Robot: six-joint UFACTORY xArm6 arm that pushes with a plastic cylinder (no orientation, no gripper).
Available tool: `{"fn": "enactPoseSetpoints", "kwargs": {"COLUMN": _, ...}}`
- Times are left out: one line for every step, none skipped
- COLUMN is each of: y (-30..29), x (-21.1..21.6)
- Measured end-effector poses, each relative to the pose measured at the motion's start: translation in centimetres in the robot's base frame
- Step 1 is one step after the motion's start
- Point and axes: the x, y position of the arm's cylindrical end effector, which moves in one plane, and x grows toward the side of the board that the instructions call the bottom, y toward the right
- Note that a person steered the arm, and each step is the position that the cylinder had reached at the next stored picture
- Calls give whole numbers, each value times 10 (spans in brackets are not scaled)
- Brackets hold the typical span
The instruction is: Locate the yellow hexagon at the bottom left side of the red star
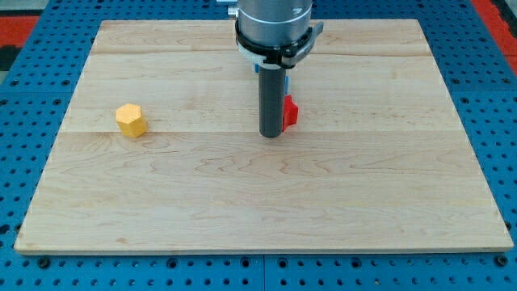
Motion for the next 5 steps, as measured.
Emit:
{"fn": "enactPoseSetpoints", "kwargs": {"y": -15, "x": 19}}
{"fn": "enactPoseSetpoints", "kwargs": {"y": -44, "x": 20}}
{"fn": "enactPoseSetpoints", "kwargs": {"y": -44, "x": 20}}
{"fn": "enactPoseSetpoints", "kwargs": {"y": -61, "x": 10}}
{"fn": "enactPoseSetpoints", "kwargs": {"y": -78, "x": -15}}
